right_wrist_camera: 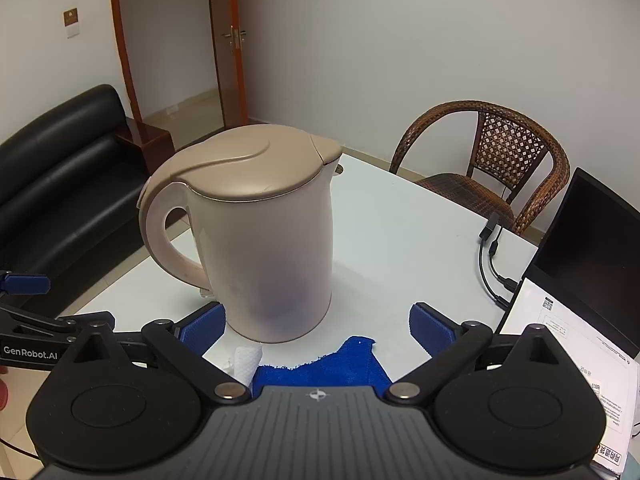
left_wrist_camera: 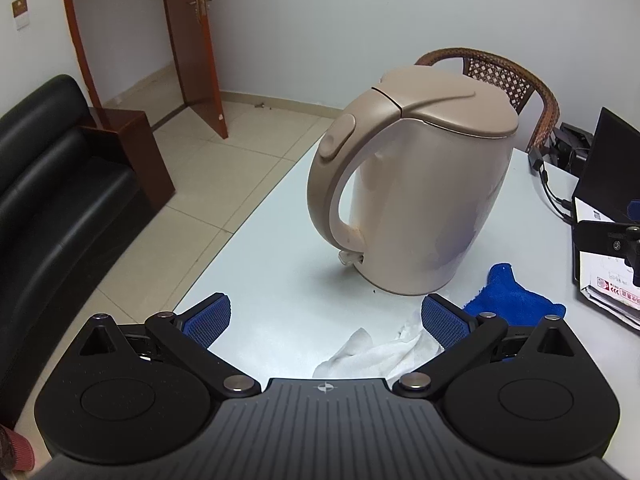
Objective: Clean container
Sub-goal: 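Move the left gripper toward the white tissue beside the kettle, then lower the left gripper onto the white tissue and close on it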
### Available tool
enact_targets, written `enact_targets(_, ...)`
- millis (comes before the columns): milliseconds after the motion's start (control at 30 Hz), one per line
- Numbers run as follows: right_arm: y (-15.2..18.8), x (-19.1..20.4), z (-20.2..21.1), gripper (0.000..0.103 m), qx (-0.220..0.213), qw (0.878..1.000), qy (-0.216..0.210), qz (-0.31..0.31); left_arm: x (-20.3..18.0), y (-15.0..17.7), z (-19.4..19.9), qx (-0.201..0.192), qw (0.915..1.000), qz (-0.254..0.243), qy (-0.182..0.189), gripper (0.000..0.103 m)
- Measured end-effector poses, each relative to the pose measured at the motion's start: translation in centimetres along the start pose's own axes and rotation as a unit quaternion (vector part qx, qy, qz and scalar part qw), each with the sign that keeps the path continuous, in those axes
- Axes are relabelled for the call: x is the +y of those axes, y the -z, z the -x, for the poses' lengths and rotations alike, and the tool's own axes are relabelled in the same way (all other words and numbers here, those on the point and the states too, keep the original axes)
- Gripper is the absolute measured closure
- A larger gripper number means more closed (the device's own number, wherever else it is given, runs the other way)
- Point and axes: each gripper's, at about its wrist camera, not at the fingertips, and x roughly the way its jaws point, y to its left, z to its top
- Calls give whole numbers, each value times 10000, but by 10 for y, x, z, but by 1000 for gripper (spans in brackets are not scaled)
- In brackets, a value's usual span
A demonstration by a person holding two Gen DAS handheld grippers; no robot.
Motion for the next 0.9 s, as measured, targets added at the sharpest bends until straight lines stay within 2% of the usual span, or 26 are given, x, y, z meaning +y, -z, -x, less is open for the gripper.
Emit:
enact_targets(300, 1, -3, 0, 3, 0, 10000, -9, -1, 22, 1, -6, 38, 9995, -279, 162, 0)
enact_targets(433, 1, -6, 0, 3, 11, 10000, -4, -3, 30, 7, -11, 116, 9993, -276, 232, 8)
enact_targets(900, 1, -9, -3, 3, 41, 10000, -63, 53, 58, 17, -18, 238, 9988, -352, 253, 8)
